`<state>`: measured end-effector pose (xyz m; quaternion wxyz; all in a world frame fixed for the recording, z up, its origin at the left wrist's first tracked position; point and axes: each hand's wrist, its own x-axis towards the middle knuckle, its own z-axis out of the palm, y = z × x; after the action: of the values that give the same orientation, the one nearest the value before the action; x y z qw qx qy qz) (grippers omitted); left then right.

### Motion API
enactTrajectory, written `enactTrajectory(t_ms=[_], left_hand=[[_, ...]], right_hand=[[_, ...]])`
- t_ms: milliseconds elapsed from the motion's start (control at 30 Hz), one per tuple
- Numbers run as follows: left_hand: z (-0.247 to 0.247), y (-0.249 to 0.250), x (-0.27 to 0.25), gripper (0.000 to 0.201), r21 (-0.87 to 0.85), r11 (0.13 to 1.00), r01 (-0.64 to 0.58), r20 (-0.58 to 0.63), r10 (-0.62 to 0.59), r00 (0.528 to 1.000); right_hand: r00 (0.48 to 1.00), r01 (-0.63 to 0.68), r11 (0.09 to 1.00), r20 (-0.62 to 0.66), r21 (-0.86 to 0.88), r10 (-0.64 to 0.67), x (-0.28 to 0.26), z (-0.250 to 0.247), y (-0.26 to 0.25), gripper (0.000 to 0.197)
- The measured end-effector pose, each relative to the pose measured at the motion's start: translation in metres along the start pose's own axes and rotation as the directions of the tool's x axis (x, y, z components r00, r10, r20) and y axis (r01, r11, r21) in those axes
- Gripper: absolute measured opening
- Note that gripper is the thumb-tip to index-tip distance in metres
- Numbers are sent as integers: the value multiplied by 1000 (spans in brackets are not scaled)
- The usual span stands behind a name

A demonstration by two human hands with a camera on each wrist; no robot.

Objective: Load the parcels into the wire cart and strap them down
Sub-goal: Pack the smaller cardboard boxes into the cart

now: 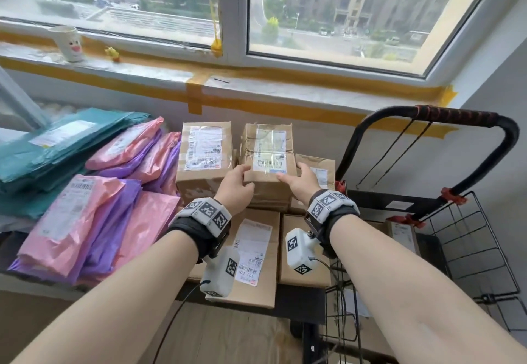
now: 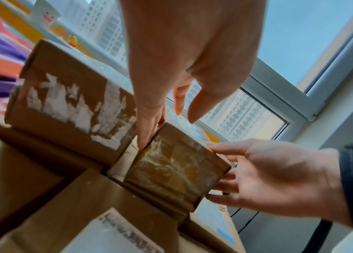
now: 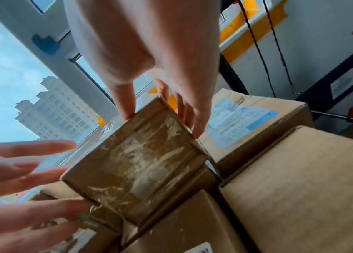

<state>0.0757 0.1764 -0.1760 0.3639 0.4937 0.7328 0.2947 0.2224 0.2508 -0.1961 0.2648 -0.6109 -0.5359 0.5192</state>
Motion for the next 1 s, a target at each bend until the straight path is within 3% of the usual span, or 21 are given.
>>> enactTrajectory(t_ms=[233, 400, 533, 700, 1000], left_hand=[[21, 34, -10, 54, -89, 996, 7, -61, -12, 998], [56, 72, -33, 32, -171, 981, -90, -102, 73, 992], [106, 104, -57, 40, -242, 969, -49, -112, 22, 993], [188, 140, -88, 38, -389, 920, 47, -24, -61, 998], [303, 170, -108, 58, -367, 921, 134, 25, -134, 991]], right_hand=[[994, 106, 991, -19, 80, -105, -17, -47, 13, 69], [983, 181, 975, -13, 131, -181, -36, -109, 25, 66], [975, 218, 959, -6, 183, -220, -57, -172, 47, 65], [976, 218, 963, -10, 159, -219, -79, -262, 92, 67], [987, 147, 983, 48, 106, -153, -90, -367, 166, 71]])
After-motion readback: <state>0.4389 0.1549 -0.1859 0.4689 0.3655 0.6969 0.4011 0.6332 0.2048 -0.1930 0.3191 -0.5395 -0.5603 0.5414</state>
